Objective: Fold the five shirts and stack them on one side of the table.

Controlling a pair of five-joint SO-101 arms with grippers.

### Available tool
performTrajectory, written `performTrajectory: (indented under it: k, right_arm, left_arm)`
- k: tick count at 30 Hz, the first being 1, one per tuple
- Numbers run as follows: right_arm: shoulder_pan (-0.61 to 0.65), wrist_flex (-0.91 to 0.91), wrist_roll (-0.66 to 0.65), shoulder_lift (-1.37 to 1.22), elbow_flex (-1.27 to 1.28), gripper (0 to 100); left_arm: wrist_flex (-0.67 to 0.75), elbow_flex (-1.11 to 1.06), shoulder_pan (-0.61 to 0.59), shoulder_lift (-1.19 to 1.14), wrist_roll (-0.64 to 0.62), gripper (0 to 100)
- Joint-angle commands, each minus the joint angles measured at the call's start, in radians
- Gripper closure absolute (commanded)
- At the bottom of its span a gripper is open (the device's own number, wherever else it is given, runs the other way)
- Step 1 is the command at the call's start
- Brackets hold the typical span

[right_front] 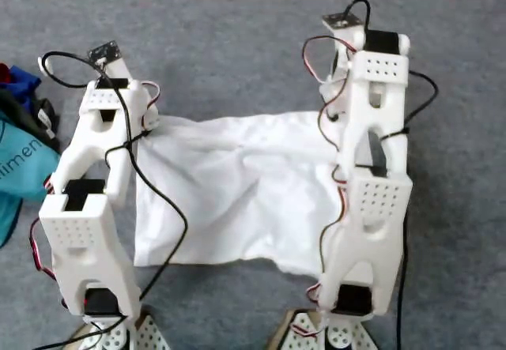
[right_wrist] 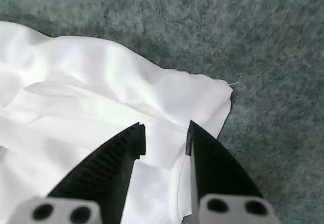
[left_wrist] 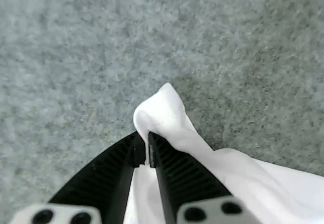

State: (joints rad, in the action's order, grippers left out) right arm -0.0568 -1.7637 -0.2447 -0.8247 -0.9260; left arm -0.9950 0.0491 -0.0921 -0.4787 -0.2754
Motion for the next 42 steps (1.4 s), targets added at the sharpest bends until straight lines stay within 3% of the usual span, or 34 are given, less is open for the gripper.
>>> performTrajectory:
  k: [1, 11, 23, 34, 42]
  right_arm:
    - [-0.002, -0.018, -0.043, 0.002, -0.019, 84.3]
    - [-0.031, 0.020, -0.218, -0.071, -0.030, 83.9]
    - [-0.033, -0.017, -0.221, -0.225, -0.199, 84.2]
    - [-0.036, -0.023, -0.244, -0.205, -0.188, 84.3]
    - [-0.038, -0.021, -0.250, -0.056, -0.035, 84.3]
  left_arm:
    - [0.035, 0.032, 0.021, 0.002, 0.009, 98]
    - [0.038, 0.032, 0.021, 0.002, 0.021, 98]
    - [0.038, 0.032, 0.021, 0.002, 0.021, 98]
    - [0.037, 0.032, 0.021, 0.002, 0.021, 98]
    - [0.038, 0.032, 0.021, 0.002, 0.021, 98]
